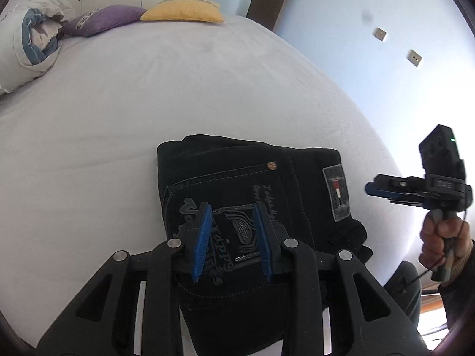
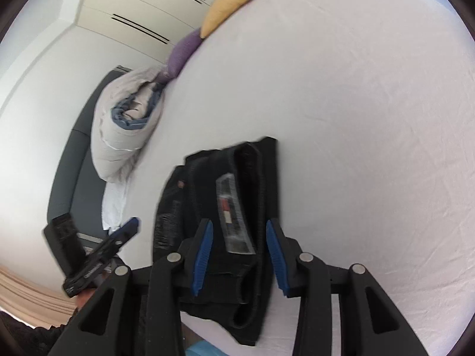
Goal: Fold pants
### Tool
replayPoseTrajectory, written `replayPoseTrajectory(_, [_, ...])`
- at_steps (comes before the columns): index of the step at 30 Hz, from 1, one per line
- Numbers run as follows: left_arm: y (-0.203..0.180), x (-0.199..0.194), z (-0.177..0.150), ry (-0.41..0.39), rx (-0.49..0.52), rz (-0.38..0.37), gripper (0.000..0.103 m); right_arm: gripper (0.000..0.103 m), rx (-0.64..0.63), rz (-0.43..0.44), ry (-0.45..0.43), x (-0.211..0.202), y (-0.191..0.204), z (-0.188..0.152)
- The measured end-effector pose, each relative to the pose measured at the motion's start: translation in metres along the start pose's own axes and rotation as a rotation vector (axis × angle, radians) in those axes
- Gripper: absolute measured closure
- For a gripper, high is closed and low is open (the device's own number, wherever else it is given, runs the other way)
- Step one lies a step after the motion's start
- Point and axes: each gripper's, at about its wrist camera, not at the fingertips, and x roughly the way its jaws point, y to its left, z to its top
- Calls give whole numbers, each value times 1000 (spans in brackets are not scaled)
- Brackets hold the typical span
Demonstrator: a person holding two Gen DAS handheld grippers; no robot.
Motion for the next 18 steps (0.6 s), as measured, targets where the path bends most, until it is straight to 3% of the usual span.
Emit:
replayPoseTrajectory(2, [3, 6, 5, -7, -4, -18, 75, 61, -44, 79, 33, 9, 23, -4])
replayPoseTrajectory(5, [0, 13, 4, 1, 1, -34, 75, 61, -49, 116, 124, 39, 29, -18])
replayPoseTrajectory(8, [-2, 48, -8, 72, -19, -41, 75, 63, 12, 21, 231, 71, 1, -42])
replayPoseTrajectory(9, [-3, 57, -10, 76, -15, -39, 75, 75, 32, 32, 224, 72, -10, -49])
replayPoseTrajectory(12, [-4, 66, -14, 71, 14, -36, 75, 96, 77, 57, 182, 58, -28, -57])
replayPoseTrajectory(16, [2, 58, -11, 42, -10, -78, 75, 94, 54, 73, 184, 39, -22, -52])
replayPoseTrajectory(18, [3, 49, -10, 8, -5, -111, 75, 80, 18, 119, 141, 29, -12, -38])
